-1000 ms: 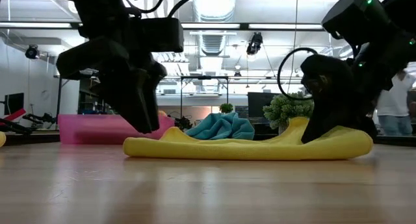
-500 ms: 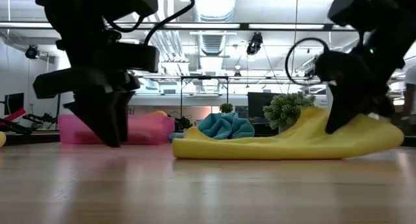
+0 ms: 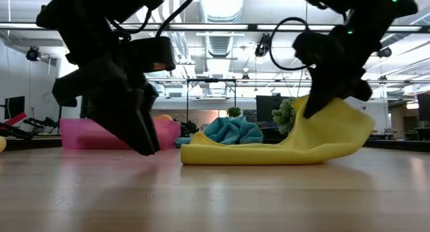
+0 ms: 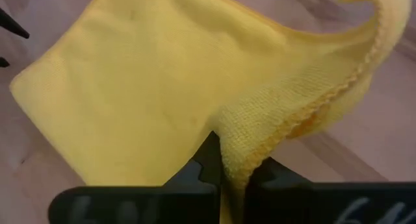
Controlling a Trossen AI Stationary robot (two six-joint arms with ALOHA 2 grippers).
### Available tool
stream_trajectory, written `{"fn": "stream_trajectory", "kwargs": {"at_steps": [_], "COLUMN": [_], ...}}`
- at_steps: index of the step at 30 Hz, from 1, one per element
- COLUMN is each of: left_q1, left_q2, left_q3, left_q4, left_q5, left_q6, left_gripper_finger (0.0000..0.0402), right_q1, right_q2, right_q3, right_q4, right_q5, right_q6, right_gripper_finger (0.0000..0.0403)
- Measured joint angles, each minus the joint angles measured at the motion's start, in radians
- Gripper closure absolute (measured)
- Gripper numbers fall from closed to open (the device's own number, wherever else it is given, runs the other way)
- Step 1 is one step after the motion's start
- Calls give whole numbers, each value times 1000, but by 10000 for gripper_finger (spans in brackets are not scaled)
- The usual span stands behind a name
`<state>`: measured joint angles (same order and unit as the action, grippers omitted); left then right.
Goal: Fold microfiber towels
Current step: Fold the right yellow towel
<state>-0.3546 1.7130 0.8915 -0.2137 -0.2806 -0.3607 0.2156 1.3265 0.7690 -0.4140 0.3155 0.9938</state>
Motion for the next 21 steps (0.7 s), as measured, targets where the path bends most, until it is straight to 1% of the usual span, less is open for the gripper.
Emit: {"fn": "stream_trajectory", "kwargs": {"at_steps": [7, 16, 21], "left_q1": [0, -8, -16], "left_q2": [0, 1, 1], "left_q3": [-25, -108, -114], "left_q4": [77, 308, 322], "left_q5": [0, 27, 27], "left_q6": [0, -1, -1], "left_gripper_finger": [249, 249, 249], "right_q1": [-18, -33, -42], "right_q2": [117, 273, 343], "right_q3": [94, 246, 333], "right_q4": [3, -4, -8], "right_q5": [-1, -9, -9], "right_q6": [-52, -116, -171], "right_gripper_finger": [394, 394, 394]}}
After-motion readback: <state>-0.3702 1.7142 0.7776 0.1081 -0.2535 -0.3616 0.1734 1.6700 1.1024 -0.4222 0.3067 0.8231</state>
